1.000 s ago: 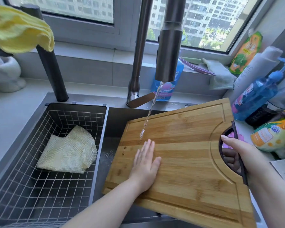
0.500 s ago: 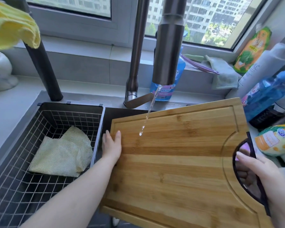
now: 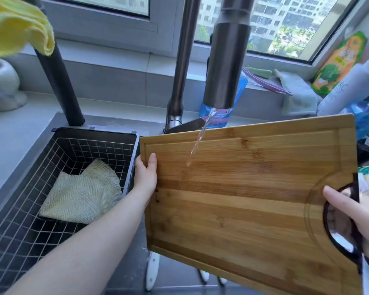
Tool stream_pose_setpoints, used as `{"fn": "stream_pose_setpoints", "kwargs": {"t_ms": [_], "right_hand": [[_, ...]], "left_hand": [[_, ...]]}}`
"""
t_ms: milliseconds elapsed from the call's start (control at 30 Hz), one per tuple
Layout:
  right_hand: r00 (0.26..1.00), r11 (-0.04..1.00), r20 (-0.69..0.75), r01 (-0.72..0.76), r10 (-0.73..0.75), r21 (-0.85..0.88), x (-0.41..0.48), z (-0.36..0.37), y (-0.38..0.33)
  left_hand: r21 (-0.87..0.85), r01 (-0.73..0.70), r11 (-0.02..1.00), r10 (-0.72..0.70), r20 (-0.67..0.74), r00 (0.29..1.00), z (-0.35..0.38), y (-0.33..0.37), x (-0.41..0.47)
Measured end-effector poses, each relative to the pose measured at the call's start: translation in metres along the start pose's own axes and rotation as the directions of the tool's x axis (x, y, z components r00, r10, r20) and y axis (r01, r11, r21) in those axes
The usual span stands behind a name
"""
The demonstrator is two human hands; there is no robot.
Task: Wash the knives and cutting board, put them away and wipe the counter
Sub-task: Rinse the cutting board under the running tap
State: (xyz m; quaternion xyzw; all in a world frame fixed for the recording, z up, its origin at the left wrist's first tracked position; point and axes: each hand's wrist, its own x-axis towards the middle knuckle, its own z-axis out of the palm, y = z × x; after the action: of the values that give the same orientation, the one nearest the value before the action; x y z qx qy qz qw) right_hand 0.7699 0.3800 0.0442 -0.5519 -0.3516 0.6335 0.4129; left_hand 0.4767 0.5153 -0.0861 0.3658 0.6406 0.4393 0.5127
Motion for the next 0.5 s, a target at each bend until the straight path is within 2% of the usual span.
{"fn": "stream_pose_setpoints", "kwargs": {"t_ms": [67, 167, 233, 300, 367, 433, 467, 500], "right_hand": [[0.973, 0.970, -0.180, 0.104, -0.145, -0.220, 0.000, 0.005, -0.010], [0.980, 0.959, -0.145, 0.094, -0.136, -0.268, -0.007, 0.008, -0.008], [0.982, 0.959, -0.161, 0.048, -0.096, -0.279, -0.002, 0.008, -0.006], [0.980, 0.976, -0.187, 0.021, -0.062, -0.215, 0.004, 0.011, -0.008], [0.980, 0.987, -0.179, 0.066, -0.092, -0.145, 0.008, 0.011, -0.007], [0.983, 0.993, -0.156, 0.089, -0.099, -0.073, 0.011, -0.002, -0.003], [0.996, 0.998, -0.069, 0.060, -0.060, -0.003, 0.010, -0.005, 0.000], [1.000, 0.990, -0.021, 0.000, 0.003, 0.144, 0.006, -0.002, -0.009]], "left_hand": [[0.061, -0.021, 0.998, 0.023, -0.034, 0.999, 0.002, -0.003, -0.003], [0.261, -0.058, 0.963, 0.089, -0.107, 0.990, 0.007, -0.002, -0.017], [0.391, -0.172, 0.904, 0.214, -0.066, 0.975, 0.015, -0.003, -0.030], [0.521, -0.389, 0.760, 0.394, 0.107, 0.913, 0.028, -0.004, -0.052], [0.523, -0.558, 0.644, 0.487, 0.283, 0.827, 0.042, -0.006, -0.075], [0.503, -0.610, 0.612, 0.481, 0.375, 0.793, 0.047, -0.009, -0.083], [0.501, -0.626, 0.597, 0.498, 0.381, 0.779, 0.045, -0.009, -0.078], [0.504, -0.624, 0.597, 0.521, 0.348, 0.780, 0.041, -0.009, -0.068]]}}
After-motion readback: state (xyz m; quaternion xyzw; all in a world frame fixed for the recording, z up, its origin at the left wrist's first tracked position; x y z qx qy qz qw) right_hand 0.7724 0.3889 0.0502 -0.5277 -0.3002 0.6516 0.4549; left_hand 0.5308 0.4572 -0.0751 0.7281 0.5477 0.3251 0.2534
